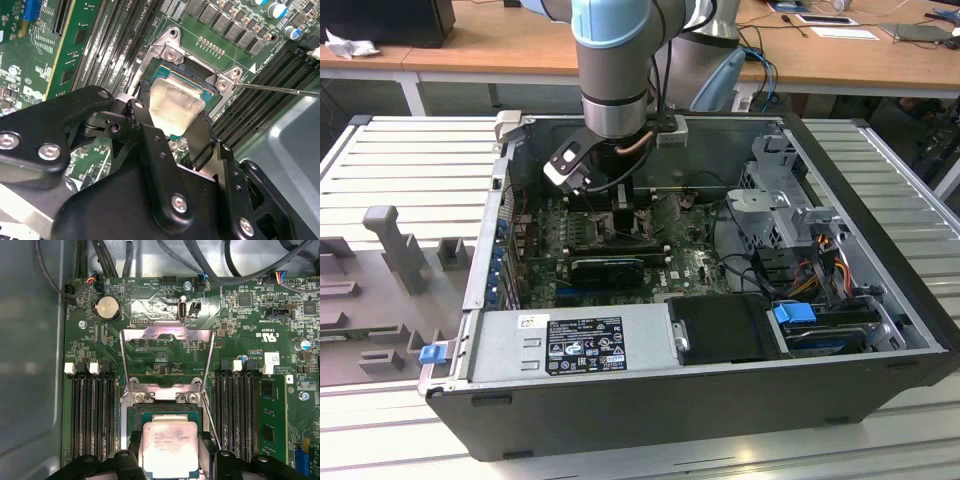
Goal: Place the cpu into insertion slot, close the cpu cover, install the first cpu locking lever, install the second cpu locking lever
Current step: 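Place the cpu into insertion slot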
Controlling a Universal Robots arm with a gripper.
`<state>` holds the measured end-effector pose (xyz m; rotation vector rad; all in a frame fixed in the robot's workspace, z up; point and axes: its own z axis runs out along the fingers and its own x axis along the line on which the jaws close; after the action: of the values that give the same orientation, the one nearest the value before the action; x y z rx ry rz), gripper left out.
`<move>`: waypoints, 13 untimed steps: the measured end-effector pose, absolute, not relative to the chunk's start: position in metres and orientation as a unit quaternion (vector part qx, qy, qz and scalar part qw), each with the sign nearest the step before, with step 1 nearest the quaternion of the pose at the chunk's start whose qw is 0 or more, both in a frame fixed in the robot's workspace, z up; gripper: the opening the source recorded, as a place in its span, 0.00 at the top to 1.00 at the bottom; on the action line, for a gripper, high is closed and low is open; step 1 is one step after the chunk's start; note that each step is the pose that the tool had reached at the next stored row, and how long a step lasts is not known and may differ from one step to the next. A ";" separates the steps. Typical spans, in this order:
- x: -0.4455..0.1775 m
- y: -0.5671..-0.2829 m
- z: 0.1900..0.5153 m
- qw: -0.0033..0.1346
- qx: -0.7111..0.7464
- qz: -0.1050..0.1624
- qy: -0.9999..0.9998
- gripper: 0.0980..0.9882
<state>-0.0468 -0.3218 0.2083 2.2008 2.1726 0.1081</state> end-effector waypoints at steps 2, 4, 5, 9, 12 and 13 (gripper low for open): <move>-0.046 -0.322 0.207 0.024 0.715 0.034 0.698 0.52; -0.046 -0.322 0.206 0.023 0.715 0.034 0.698 0.52; -0.046 -0.321 0.204 0.023 0.715 0.034 0.698 0.52; -0.046 -0.321 0.204 0.024 0.715 0.033 0.698 0.52; -0.046 -0.320 0.204 0.024 0.715 0.034 0.697 0.43; -0.046 -0.319 0.204 0.024 0.715 0.033 0.698 0.43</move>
<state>-0.0458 -0.3195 0.2036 2.2144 2.1591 0.1035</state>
